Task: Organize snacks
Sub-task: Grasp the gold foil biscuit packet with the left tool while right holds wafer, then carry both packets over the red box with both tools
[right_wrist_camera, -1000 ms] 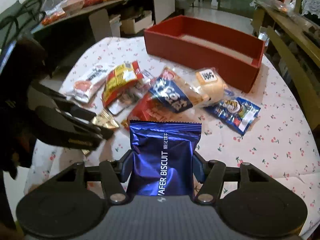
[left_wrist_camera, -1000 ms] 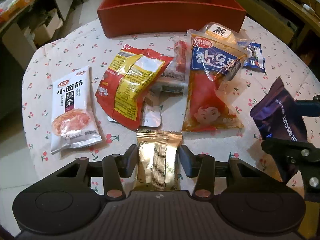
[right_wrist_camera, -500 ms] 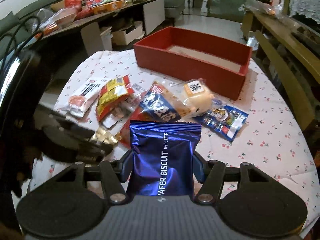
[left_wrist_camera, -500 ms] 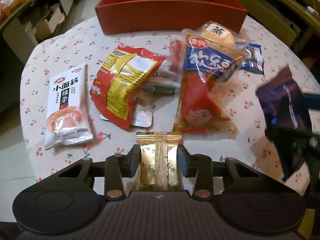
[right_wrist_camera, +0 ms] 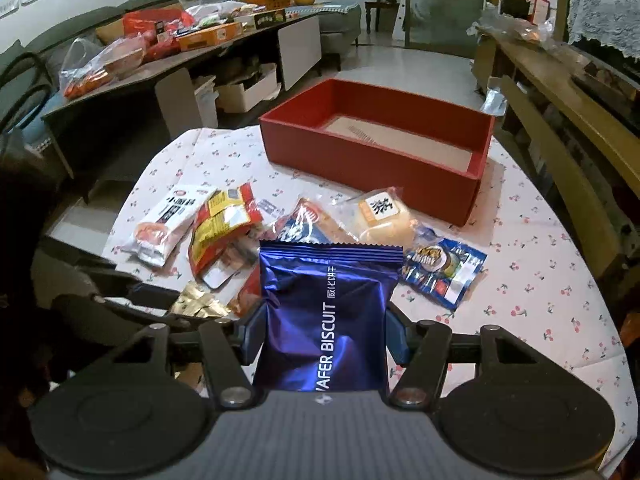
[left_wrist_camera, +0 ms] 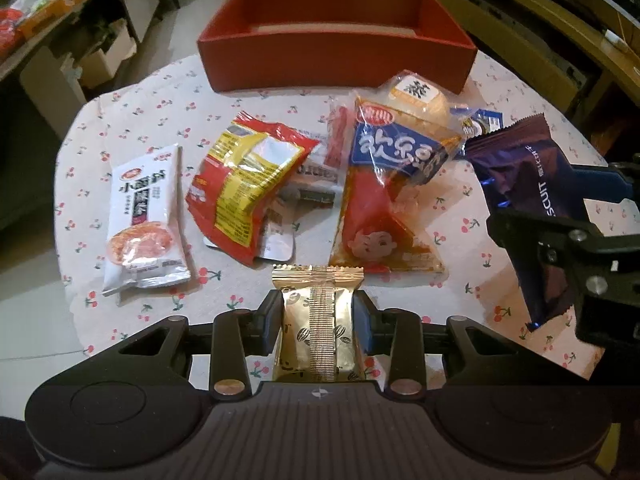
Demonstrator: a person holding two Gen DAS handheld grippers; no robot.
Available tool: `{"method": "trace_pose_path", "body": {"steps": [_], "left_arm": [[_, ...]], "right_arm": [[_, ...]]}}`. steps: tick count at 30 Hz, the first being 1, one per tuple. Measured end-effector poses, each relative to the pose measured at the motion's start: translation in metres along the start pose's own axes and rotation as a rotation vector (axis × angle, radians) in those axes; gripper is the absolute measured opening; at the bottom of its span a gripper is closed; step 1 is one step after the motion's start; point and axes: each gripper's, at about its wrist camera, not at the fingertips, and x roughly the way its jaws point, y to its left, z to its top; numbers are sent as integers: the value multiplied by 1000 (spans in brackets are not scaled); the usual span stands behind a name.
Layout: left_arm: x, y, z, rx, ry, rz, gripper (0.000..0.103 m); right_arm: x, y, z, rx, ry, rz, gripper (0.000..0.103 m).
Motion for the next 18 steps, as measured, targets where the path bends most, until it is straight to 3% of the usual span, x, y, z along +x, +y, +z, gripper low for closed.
{"method": "trace_pose_path", "body": {"steps": [7, 18], "left_arm": [[-21, 3, 20, -19, -56, 2, 45], [-2, 18, 70, -50, -107, -84, 45]], "right_arm": [[-8, -2, 11, 32, -47, -12, 76], [18, -16, 44, 90, -41, -66, 77]]}}
